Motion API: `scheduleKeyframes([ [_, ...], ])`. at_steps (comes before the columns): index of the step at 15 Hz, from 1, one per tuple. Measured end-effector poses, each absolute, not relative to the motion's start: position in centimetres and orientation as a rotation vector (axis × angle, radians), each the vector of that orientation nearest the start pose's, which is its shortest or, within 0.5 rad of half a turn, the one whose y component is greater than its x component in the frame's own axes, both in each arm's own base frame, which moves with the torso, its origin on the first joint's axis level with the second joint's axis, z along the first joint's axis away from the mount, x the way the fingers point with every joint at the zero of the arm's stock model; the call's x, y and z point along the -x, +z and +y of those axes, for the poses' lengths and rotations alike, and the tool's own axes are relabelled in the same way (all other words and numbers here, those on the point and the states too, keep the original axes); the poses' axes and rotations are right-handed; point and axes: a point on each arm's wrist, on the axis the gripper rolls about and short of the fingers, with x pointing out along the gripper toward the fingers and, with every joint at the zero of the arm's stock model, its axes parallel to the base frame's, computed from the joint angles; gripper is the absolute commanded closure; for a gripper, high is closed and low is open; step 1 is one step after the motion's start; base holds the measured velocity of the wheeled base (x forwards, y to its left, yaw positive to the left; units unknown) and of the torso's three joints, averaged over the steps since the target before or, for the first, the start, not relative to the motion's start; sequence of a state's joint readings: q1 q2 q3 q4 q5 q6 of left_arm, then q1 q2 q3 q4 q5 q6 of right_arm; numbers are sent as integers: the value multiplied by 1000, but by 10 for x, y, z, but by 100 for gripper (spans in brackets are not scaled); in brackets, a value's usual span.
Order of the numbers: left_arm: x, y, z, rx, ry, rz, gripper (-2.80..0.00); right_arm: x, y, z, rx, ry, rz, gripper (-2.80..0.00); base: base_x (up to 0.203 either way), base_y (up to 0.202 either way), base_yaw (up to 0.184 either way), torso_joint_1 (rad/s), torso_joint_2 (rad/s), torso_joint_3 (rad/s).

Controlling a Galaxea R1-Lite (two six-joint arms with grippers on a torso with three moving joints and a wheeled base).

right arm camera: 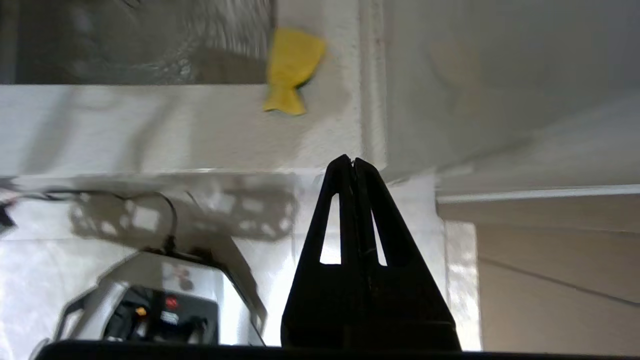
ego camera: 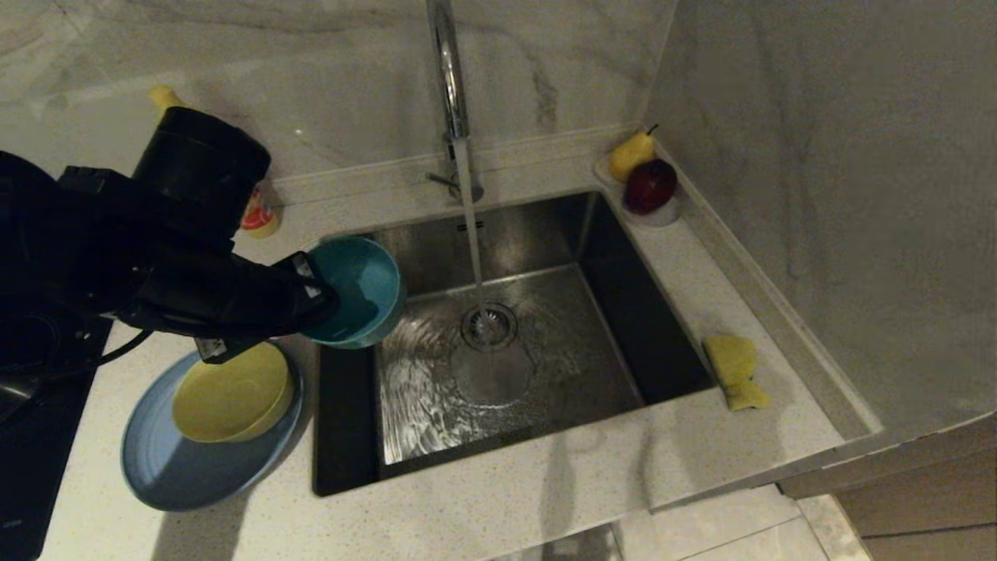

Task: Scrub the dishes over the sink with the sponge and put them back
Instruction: Pick up a bowl and the sponge

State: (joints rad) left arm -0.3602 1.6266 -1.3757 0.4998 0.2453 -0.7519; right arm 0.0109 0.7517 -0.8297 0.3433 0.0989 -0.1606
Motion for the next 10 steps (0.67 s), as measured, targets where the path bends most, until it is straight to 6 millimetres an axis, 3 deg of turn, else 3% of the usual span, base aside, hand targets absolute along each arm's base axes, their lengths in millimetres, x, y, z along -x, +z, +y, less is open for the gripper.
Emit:
scheduleKeyframes([
  [3,-259,247,-100,470,155,760,0,-99,266,5,158,138,357,0,0,0,0,0,0,0],
  [9,-266,239,-105,465,149,761,0,-173,234,18,136,157,518,0,0,0,0,0,0,0],
  [10,-268,238,-106,464,150,764,0,-183,231,21,133,152,524,-280,0,0,0,0,0,0],
])
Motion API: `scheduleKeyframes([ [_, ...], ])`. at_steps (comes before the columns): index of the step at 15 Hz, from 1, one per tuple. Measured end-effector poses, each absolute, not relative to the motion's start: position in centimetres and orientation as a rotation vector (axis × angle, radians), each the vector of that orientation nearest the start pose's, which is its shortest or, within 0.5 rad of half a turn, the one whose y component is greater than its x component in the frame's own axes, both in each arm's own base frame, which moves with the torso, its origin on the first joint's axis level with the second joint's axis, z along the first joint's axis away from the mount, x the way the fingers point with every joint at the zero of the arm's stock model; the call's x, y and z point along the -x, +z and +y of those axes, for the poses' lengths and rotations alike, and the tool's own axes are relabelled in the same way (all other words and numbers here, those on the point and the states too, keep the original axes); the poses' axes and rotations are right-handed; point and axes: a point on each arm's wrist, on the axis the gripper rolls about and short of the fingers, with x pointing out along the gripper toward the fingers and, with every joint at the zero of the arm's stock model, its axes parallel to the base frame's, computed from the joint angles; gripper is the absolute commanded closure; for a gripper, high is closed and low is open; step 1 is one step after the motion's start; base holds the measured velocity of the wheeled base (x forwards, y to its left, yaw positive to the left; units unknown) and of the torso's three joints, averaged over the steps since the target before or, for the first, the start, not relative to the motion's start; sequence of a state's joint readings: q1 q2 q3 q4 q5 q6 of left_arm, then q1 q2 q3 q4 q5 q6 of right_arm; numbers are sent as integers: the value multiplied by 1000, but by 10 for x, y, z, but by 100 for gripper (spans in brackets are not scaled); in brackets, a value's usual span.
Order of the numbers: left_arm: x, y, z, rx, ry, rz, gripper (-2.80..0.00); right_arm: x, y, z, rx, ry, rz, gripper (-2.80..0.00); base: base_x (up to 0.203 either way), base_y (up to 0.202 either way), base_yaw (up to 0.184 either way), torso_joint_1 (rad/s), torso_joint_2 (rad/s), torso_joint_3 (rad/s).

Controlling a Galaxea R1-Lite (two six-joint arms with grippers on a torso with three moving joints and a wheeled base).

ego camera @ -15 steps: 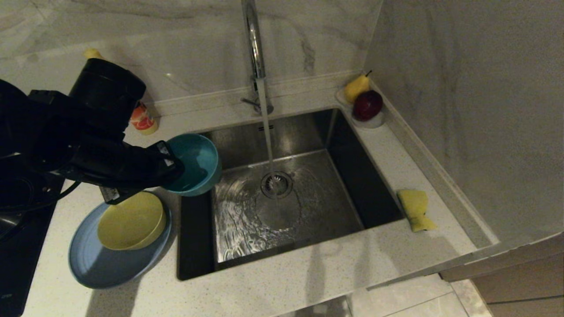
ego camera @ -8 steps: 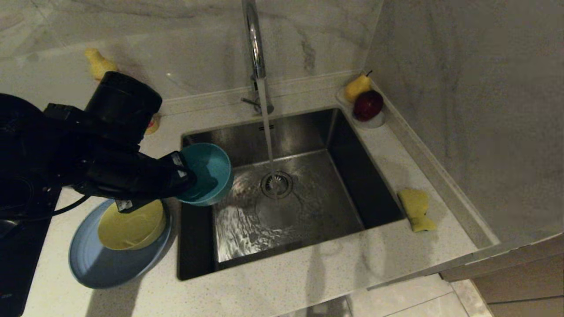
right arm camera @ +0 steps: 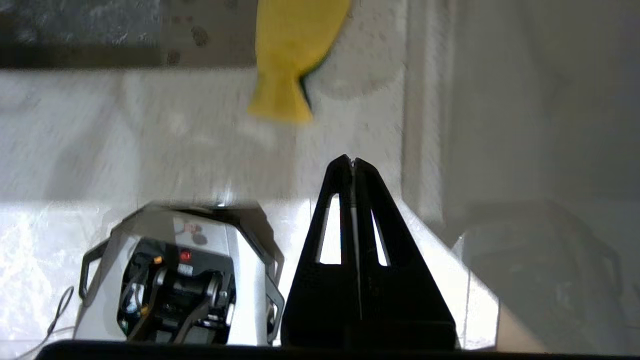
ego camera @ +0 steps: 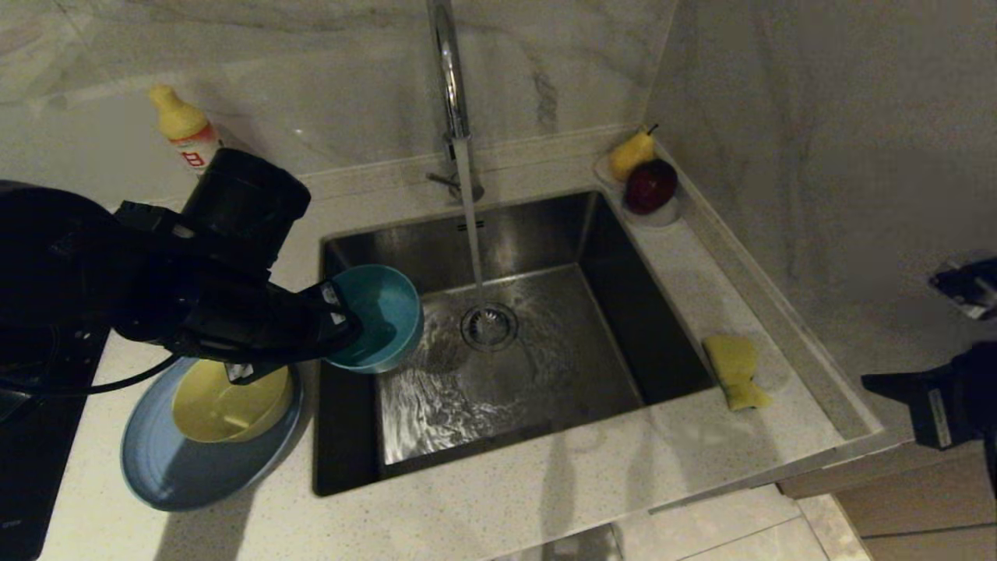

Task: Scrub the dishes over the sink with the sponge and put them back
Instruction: Pick up a bowl and the sponge

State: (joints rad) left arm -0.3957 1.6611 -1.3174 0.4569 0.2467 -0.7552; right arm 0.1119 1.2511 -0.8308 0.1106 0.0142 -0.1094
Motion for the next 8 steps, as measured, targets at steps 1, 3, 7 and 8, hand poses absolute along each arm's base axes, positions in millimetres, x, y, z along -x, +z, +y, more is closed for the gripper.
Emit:
scheduleKeyframes([
  [1,-270,236,-107,463,153,769,0,-193,226,24,135,139,525,-280,0,0,0,0,0,0],
  [3,-273,233,-108,462,156,778,0,-212,218,31,135,110,528,-280,0,0,0,0,0,0],
  [7,-276,231,-109,461,161,782,0,-244,198,46,112,100,541,-280,0,0,0,0,0,0],
  [8,-276,230,-109,460,163,785,0,-250,194,50,109,106,548,-280,0,0,0,0,0,0],
])
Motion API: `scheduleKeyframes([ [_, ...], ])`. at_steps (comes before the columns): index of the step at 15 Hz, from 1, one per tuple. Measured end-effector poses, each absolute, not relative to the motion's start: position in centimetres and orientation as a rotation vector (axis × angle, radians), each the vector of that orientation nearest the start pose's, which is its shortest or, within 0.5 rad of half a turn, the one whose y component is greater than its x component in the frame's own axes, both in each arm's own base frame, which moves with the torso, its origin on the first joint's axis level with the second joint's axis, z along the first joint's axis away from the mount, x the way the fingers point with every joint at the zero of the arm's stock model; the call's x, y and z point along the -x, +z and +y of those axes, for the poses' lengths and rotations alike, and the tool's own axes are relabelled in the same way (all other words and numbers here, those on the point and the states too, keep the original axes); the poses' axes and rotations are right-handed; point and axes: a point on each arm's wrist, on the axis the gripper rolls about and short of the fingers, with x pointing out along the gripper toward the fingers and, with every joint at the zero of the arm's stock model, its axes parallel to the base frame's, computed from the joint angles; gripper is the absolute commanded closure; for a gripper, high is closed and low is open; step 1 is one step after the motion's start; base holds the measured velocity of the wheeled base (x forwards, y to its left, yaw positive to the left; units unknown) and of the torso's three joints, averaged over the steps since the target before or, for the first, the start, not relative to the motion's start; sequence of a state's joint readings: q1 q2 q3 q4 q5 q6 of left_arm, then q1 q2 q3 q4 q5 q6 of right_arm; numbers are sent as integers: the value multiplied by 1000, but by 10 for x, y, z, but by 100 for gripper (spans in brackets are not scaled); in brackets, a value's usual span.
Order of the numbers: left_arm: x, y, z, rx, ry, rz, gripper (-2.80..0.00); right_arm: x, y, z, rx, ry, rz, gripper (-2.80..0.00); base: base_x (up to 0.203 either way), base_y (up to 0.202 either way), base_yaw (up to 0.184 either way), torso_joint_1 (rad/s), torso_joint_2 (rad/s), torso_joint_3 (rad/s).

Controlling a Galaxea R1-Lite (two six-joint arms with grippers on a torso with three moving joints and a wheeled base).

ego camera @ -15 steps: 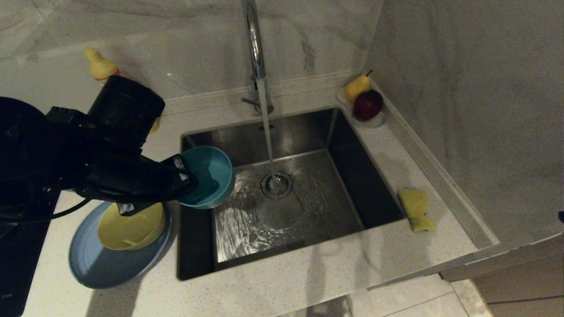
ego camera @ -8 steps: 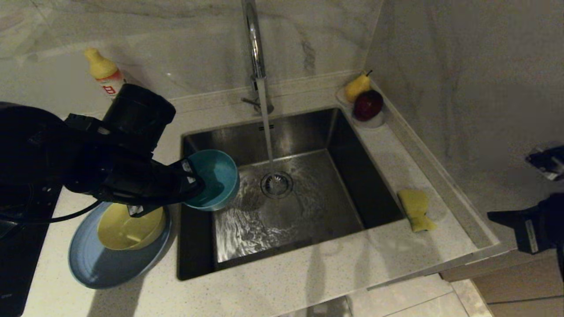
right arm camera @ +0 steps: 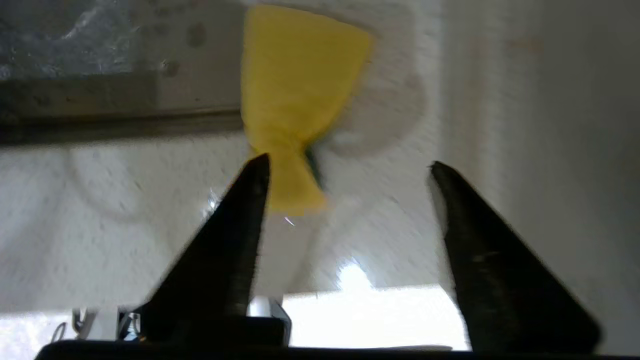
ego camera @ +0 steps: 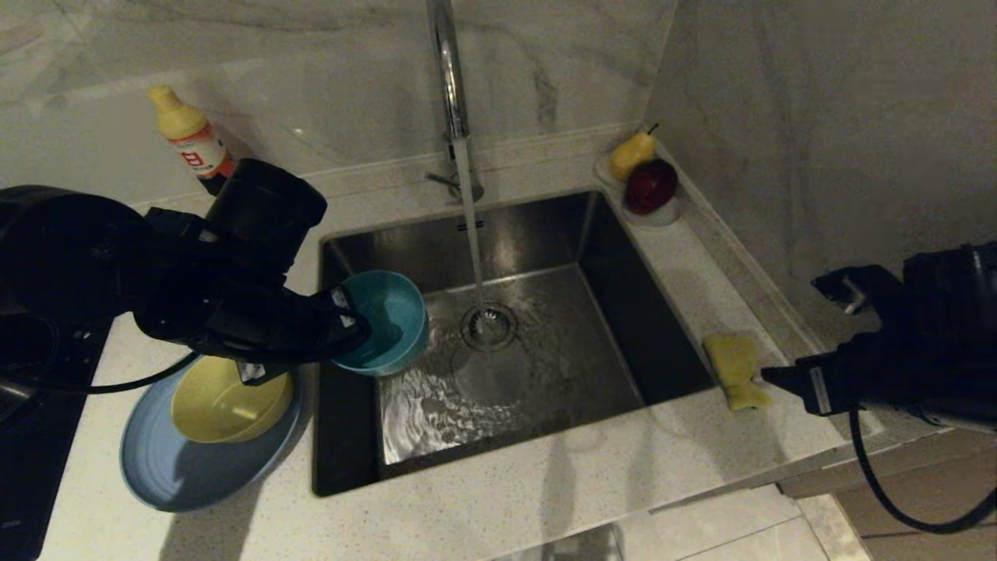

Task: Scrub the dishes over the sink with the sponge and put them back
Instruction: Pick up a bowl and the sponge

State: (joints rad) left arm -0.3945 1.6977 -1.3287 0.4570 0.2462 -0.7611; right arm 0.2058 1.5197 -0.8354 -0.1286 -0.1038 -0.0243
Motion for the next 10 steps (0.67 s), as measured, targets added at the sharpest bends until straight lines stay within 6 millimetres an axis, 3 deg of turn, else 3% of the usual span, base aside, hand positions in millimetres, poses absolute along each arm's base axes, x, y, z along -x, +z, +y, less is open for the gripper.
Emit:
scheduleKeyframes([
  [4,-279,227,-110,458,166,795,0,-267,181,70,102,125,581,-280,0,0,0,0,0,0],
  [10,-280,228,-110,459,167,789,0,-289,174,79,110,108,562,-280,0,0,0,0,0,0],
])
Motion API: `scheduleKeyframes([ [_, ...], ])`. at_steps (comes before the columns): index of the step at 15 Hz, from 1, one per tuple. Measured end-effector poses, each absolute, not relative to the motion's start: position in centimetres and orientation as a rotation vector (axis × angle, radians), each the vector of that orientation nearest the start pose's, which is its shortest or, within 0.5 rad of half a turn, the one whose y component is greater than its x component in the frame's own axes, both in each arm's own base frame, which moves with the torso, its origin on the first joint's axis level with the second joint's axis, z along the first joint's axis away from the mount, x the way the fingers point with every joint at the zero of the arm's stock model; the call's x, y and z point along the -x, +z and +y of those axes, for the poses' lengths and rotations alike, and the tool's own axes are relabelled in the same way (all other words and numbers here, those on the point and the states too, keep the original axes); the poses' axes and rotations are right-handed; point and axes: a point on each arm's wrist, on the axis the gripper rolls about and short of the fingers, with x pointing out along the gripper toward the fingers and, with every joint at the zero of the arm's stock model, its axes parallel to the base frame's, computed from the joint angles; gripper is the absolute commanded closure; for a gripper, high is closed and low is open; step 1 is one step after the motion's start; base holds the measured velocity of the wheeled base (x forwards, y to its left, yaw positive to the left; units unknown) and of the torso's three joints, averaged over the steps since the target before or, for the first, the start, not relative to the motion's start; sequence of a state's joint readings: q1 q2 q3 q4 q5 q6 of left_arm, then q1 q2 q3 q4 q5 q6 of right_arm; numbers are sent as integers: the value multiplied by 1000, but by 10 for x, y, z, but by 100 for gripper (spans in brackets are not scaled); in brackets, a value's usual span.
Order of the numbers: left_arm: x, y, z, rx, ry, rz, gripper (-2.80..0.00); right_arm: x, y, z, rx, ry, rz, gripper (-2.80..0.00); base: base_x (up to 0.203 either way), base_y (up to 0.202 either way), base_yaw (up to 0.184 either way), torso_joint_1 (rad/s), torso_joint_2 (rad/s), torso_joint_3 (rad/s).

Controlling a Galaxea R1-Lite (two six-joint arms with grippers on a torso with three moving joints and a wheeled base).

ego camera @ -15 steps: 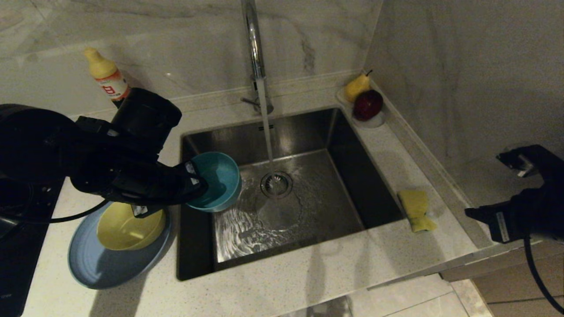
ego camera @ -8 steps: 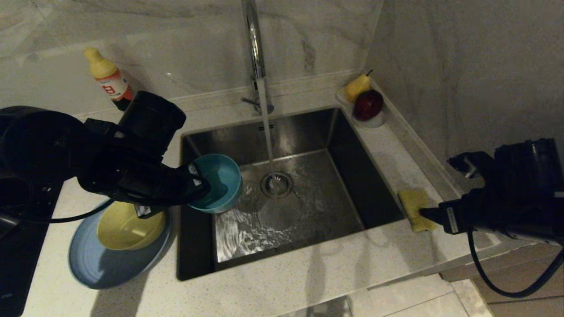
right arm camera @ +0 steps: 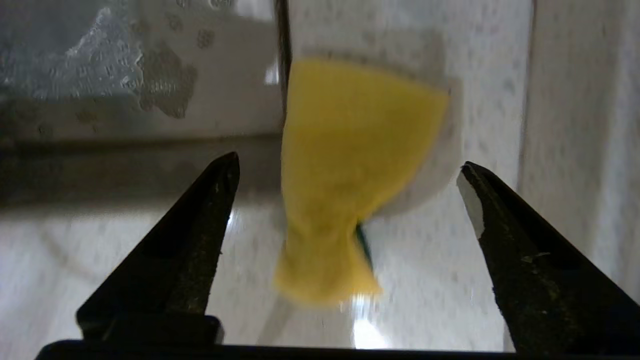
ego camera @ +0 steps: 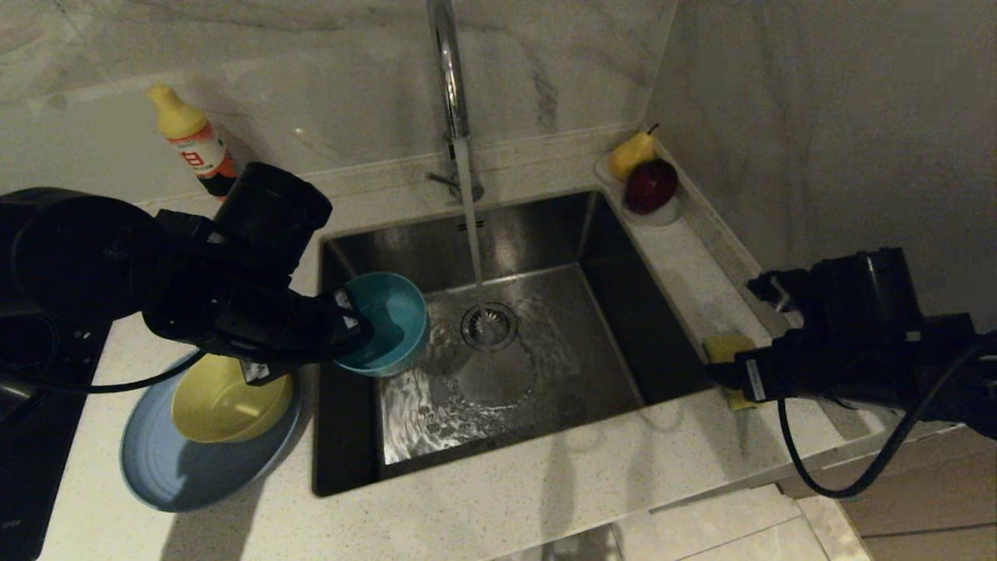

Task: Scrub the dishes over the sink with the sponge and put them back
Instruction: Pick up a bowl and the sponge

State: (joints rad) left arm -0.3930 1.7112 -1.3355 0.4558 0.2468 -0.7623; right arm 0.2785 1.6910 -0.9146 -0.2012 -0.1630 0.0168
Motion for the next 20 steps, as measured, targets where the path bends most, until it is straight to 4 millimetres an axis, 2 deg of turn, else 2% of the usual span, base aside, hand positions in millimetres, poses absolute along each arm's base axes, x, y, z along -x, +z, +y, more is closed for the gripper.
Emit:
scheduleKeyframes([
  [7,-279,231,-110,462,167,781,0,-309,166,83,115,80,569,-280,0,0,0,0,0,0],
  [12,-279,231,-110,463,166,779,0,-317,168,82,113,65,556,-280,0,0,0,0,0,0],
  [13,-279,231,-109,463,167,779,0,-319,168,82,112,63,555,0,0,0,0,0,0,0],
  [20,-277,241,-109,473,157,756,0,-320,168,80,110,55,556,0,0,0,0,0,0,0],
])
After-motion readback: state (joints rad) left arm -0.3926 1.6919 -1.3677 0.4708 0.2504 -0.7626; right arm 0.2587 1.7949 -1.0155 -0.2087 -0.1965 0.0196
